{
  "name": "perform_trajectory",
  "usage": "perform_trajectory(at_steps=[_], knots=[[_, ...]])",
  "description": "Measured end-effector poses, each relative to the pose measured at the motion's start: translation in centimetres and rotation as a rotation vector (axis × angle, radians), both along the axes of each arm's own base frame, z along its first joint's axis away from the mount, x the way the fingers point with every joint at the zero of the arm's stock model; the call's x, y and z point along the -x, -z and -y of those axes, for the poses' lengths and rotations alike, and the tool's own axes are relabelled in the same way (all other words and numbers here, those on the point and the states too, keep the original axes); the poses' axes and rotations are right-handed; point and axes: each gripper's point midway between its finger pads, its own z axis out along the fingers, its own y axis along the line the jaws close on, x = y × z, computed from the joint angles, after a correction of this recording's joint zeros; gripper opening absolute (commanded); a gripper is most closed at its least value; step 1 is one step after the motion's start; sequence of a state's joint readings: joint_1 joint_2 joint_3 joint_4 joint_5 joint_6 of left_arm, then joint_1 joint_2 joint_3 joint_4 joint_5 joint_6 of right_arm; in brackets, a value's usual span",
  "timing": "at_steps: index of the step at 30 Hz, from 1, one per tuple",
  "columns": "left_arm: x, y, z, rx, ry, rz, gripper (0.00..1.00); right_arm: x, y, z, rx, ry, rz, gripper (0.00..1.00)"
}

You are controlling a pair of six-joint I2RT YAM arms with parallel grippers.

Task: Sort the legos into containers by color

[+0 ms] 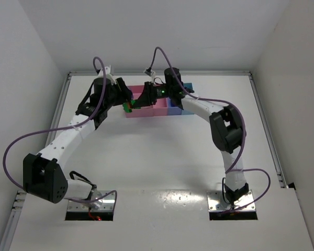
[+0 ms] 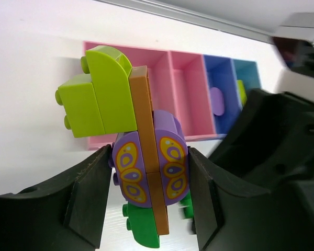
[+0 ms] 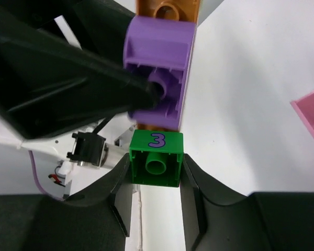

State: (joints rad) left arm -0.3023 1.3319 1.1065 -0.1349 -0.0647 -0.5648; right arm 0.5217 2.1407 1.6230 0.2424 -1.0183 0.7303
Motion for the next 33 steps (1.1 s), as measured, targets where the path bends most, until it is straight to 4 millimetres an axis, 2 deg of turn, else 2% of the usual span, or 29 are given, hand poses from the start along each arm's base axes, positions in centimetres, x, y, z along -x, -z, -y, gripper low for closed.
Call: perform_trajectory(at_steps=[3,7,10,13,15,17,19,22,24,26,27,30,33], knots=[[0.2,0.5,-0.9,-0.027,-0.038,-0.009,0.00,-0.4,-0.5,1.6,0.000,0.024,-0.005,0.00],[0.7,1.3,-2.1,-0.066,-0.081,-0.025,0.00,-2.5,-2.5,4.6,-0.017,0.094,0.037,0.00],[1.1,1.6,-2.7,-0.087,-0.100,-0.032,0.00,-4.3,-3.2,6.4,-0.014,0.155,0.077,0.00],[1.3,1.7,-3.1,-0.095,-0.110,-0.036,0.00,-6.5,-2.8,6.5,0.029,0.206,0.115,0.00],[1.4,1.8,-3.3,-0.098,-0.117,-0.038,0.00,-8.0,-1.8,6.1,0.076,0.246,0.145,0.03],[1.3,1.7,-3.6,-0.098,-0.124,-0.038,0.00,-9.5,-0.1,4.9,0.123,0.270,0.177,0.07],[1.3,1.7,-4.0,-0.097,-0.134,-0.037,0.00,-10.4,2.5,4.2,0.182,0.288,0.186,0.07],[1.2,1.7,-4.3,-0.097,-0.143,-0.037,0.00,-10.3,7.5,3.8,0.280,0.284,0.158,0.10],[1.2,1.7,-4.4,-0.096,-0.143,-0.037,0.00,-10.0,10.6,4.0,0.340,0.276,0.134,0.24],[1.2,1.7,-4.2,-0.093,-0.135,-0.038,0.00,-9.9,12.6,4.3,0.383,0.273,0.118,0.37],[1.2,1.7,-4.2,-0.091,-0.130,-0.038,0.00,-9.8,13.1,4.4,0.388,0.266,0.115,0.52],[1.3,1.7,-3.9,-0.086,-0.115,-0.039,0.00,-10.1,12.5,4.2,0.378,0.261,0.154,0.70],[1.3,1.7,-3.5,-0.079,-0.096,-0.040,0.00,-10.3,12.0,4.0,0.362,0.251,0.183,0.80]])
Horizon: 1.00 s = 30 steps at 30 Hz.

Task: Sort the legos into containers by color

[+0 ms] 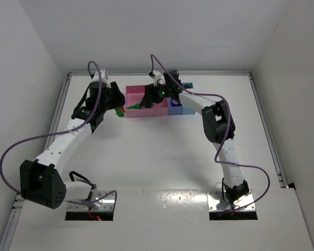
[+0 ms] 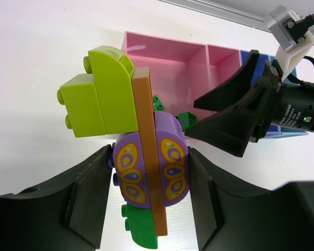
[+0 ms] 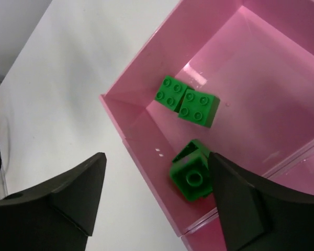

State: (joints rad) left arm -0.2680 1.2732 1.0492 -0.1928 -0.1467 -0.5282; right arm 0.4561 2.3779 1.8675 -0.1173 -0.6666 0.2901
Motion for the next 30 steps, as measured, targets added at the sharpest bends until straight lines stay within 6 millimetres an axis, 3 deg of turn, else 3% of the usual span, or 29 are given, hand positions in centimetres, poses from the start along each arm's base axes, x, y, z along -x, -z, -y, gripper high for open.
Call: perform_trajectory(at_steps=[5,8,11,16,19,23,30], knots=[[0.1,-0.1,0.9,0.022,0.044,0.000,0.00,1.0,-0.9,-0.2,-0.028,-0.046,-0.006,0.84],[0.2,-0.3,1.8,0.051,0.090,0.009,0.00,3.3,-2.7,0.5,-0.071,-0.098,-0.029,0.86],[0.7,-0.6,3.5,0.093,0.186,0.010,0.00,6.1,-6.1,2.3,-0.150,-0.152,-0.034,0.86],[1.5,-1.4,6.3,0.169,0.350,0.029,0.00,9.1,-14.2,5.6,-0.292,-0.225,0.036,0.90],[2.0,-1.1,7.6,0.211,0.418,0.017,0.00,10.4,-16.7,7.1,-0.317,-0.217,0.072,0.90],[2.3,-0.1,8.2,0.252,0.419,-0.019,0.00,11.4,-17.4,7.5,-0.296,-0.169,0.075,0.90],[1.5,0.3,7.9,0.266,0.303,-0.038,0.00,12.4,-14.6,7.2,-0.213,-0.052,0.002,0.90]])
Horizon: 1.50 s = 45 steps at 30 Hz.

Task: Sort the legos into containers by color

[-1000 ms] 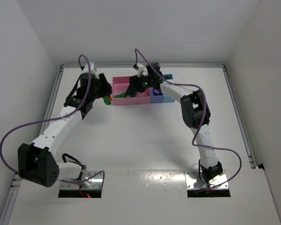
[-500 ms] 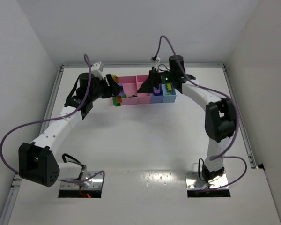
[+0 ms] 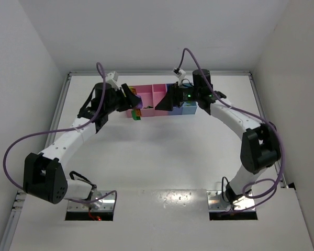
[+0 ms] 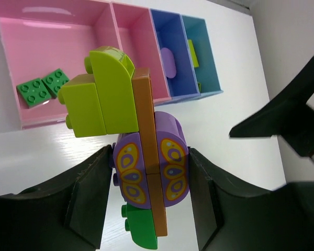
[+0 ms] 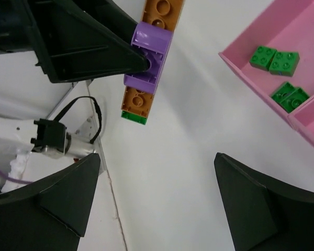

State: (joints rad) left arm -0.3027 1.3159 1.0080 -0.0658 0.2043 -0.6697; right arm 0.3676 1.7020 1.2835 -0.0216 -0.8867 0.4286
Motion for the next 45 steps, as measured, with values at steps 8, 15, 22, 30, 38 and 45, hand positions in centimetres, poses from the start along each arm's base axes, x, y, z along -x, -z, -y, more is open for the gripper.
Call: perform_trajectory(at_steps=[8,15,22,30,38,45], knots=[[-1.2,-0.8,0.1,0.039,-0.099,-0.023,0.00,0.3,1.1,-2.9,0.010,0.029,-0.080,0.90],[-1.8,-1.5,0.4,0.090,-0.133,-0.037,0.00,-0.6,2.7,-5.8,0.014,-0.005,-0.107,0.90],[-2.0,-1.6,0.6,0.123,-0.143,-0.052,0.00,-1.1,3.5,-6.7,0.018,-0.014,-0.116,0.90],[-2.3,-1.2,1.1,0.138,-0.141,-0.066,0.00,-1.9,2.4,-8.7,-0.009,-0.040,-0.070,0.81],[-2.4,-1.4,1.4,0.145,-0.133,-0.060,0.00,-2.0,3.5,-9.4,-0.012,-0.061,-0.089,0.50],[-2.5,-0.6,1.5,0.139,-0.133,-0.079,0.44,-1.8,4.2,-9.2,-0.012,-0.062,-0.093,0.01]])
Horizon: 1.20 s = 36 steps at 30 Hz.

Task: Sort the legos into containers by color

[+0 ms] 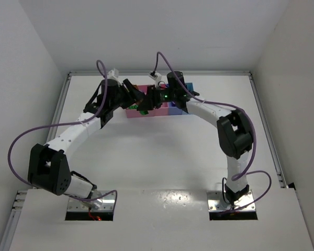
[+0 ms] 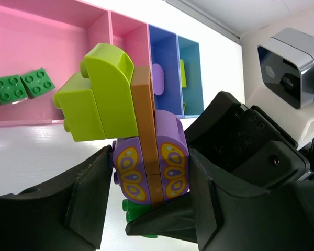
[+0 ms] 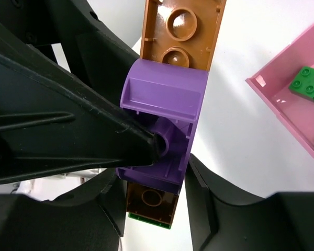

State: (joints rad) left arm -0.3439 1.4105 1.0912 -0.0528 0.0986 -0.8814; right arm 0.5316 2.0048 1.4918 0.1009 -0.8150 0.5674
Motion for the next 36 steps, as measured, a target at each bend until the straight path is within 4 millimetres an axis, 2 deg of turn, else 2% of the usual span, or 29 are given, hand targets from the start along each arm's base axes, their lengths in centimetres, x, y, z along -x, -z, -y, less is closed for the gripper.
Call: perform_trajectory(at_steps=[1,2,3,4,5,8,13,18,20,23,27,31,36], knots=[[0.0,0.1,0.1,-0.001,0.003,-0.003,0.57,0.0,0.2,0.1,0.001,0.001,0.000,0.00],[0.0,0.3,0.1,-0.003,0.005,-0.007,0.65,0.0,0.3,0.2,0.001,0.000,0.008,0.00],[0.1,0.4,0.2,-0.006,0.009,-0.009,0.87,0.0,0.4,0.4,0.002,0.000,0.014,0.00],[0.1,0.4,0.3,-0.008,0.015,-0.005,0.98,0.1,0.6,0.7,0.003,-0.003,0.017,0.00],[0.0,0.2,0.4,-0.002,0.016,0.001,1.00,0.4,0.8,1.1,0.007,-0.008,0.011,0.00],[-0.2,-0.7,0.6,0.001,0.034,0.039,1.00,1.3,1.4,3.1,0.014,-0.014,-0.014,0.00],[0.4,-2.0,0.9,-0.035,0.116,0.114,1.00,1.8,0.6,7.5,0.004,-0.018,-0.016,0.00],[2.5,-3.8,2.2,-0.080,0.381,0.255,1.00,3.2,-0.8,12.1,0.007,-0.098,0.060,0.00],[3.6,-4.8,2.9,-0.062,0.504,0.324,0.92,4.6,-0.8,13.4,0.005,-0.156,0.069,0.00],[5.8,-6.3,4.4,0.008,0.672,0.428,0.82,6.8,-0.8,13.8,-0.026,-0.237,0.046,0.00],[8.4,-7.0,6.4,0.128,0.874,0.512,0.81,8.6,-1.7,13.6,-0.097,-0.301,0.014,0.00],[9.0,-6.5,7.3,0.195,0.965,0.515,0.81,9.3,-2.6,13.5,-0.145,-0.323,-0.017,0.00],[9.0,-6.9,7.5,0.213,0.978,0.541,0.80,9.6,-3.2,13.3,-0.165,-0.333,-0.032,0.00]])
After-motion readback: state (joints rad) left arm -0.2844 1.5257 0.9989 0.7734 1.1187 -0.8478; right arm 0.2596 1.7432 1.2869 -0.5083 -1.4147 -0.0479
